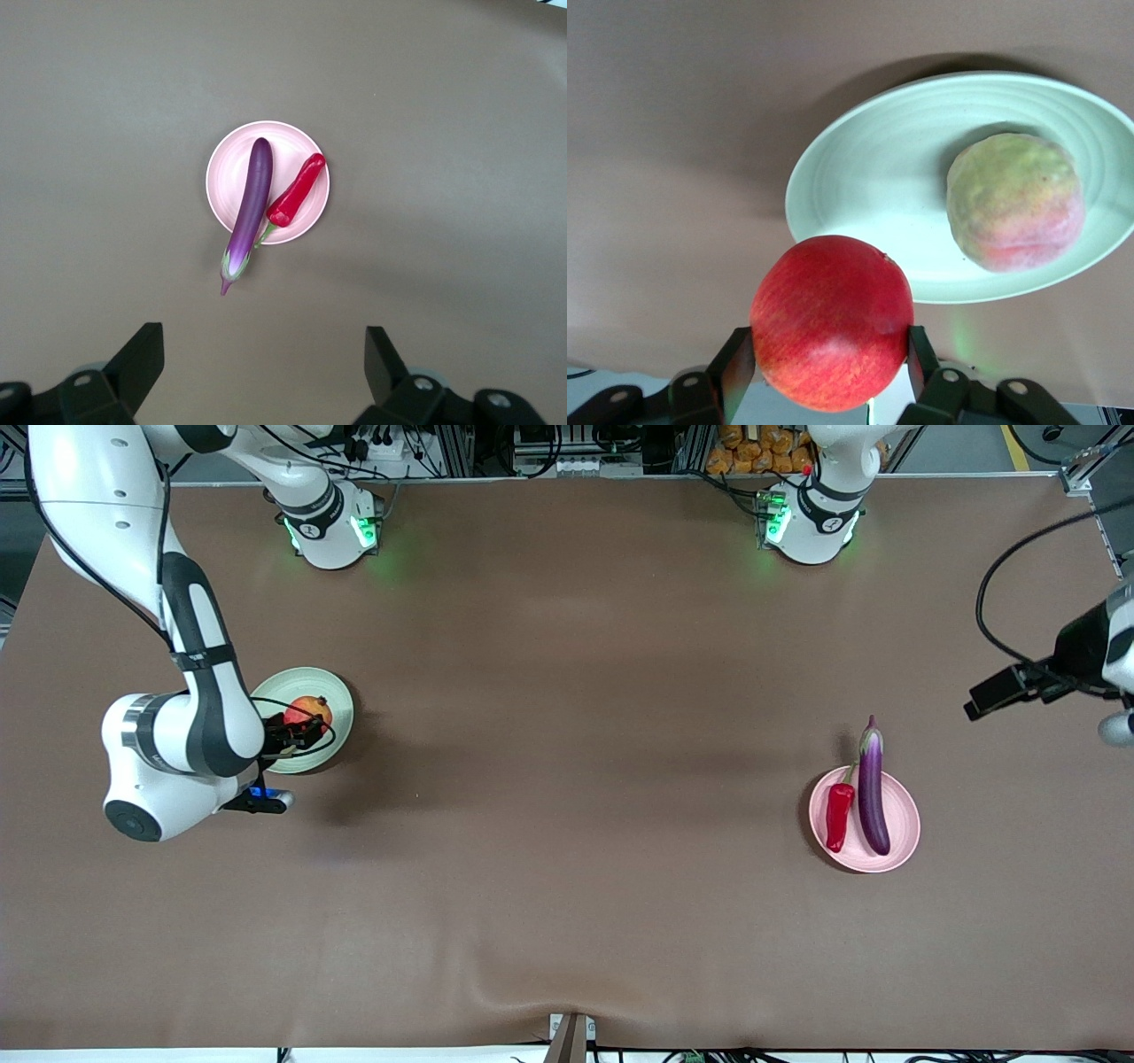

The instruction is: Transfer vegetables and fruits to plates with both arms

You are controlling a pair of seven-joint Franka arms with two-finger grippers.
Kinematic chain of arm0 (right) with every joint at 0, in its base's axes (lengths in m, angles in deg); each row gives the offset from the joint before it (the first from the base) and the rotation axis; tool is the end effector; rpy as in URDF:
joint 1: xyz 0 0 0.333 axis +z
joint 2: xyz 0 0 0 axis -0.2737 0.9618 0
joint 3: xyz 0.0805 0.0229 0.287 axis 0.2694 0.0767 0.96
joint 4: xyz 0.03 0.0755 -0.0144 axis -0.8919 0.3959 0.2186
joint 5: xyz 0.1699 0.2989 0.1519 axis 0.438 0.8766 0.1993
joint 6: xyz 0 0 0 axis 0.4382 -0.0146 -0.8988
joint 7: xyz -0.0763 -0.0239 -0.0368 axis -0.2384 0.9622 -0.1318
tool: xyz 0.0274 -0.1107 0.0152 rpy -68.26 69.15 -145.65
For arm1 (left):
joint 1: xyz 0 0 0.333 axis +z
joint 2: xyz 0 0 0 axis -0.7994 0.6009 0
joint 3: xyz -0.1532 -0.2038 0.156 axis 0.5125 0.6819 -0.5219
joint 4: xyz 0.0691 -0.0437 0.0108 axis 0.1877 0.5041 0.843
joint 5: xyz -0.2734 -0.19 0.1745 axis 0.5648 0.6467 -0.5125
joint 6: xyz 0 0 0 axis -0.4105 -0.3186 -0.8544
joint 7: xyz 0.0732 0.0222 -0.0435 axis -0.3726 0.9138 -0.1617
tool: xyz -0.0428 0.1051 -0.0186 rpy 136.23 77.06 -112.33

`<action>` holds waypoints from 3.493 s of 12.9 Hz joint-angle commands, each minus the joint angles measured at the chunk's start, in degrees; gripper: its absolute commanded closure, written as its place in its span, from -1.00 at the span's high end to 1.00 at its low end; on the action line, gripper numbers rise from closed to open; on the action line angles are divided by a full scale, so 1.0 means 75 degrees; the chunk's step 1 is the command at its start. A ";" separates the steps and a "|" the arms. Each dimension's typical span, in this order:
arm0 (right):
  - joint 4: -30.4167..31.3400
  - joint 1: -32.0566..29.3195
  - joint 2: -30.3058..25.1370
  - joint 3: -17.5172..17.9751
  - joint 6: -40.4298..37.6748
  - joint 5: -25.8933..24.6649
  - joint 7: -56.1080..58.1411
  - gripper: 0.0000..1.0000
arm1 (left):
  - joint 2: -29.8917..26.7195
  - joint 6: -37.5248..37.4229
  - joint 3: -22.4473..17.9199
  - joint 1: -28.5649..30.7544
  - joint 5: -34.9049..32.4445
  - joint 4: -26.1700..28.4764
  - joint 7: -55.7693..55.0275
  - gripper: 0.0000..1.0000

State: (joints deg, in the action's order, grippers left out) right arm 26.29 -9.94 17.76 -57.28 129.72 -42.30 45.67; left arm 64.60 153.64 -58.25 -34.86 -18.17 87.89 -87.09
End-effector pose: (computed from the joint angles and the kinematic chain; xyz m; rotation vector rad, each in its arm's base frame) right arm 0.5621 0.0279 0.2307 -2.8040 0.0900 1.0964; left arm 0.5677 -0.0323 0.5929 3.1003 0.3660 0.0334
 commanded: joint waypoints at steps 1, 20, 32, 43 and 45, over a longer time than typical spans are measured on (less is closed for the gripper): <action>0.0335 -0.0067 -0.0200 0.0103 0.0268 -0.0185 -0.0001 1.00 | -0.0630 0.0009 0.0010 0.0092 0.0187 0.0579 0.0125 1.00; -0.3760 -0.0522 -0.2622 0.0162 -0.1795 -0.1053 0.1999 1.00 | -0.1921 0.0044 -0.2967 -0.2955 0.0316 0.2091 0.0641 1.00; -0.0017 -0.0547 -0.5380 0.0126 0.0244 -0.1931 0.1862 1.00 | -0.1933 0.0032 -0.2908 -0.3014 0.0292 0.2034 0.0816 1.00; -0.0698 -0.0476 -0.5298 0.0127 -0.0400 -0.2013 0.1839 1.00 | -0.1734 -0.0764 -0.2780 -0.3037 0.0011 0.1178 0.1274 1.00; -0.0698 -0.0477 -0.5321 0.0115 -0.0447 -0.2013 0.1839 1.00 | -0.1722 -0.0811 -0.2675 -0.3037 -0.0047 0.1178 0.1250 1.00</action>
State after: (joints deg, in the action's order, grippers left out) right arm 21.25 -13.45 -21.22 -56.49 127.36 -56.13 59.85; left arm 51.40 149.12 -79.13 -57.51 -17.18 98.02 -78.10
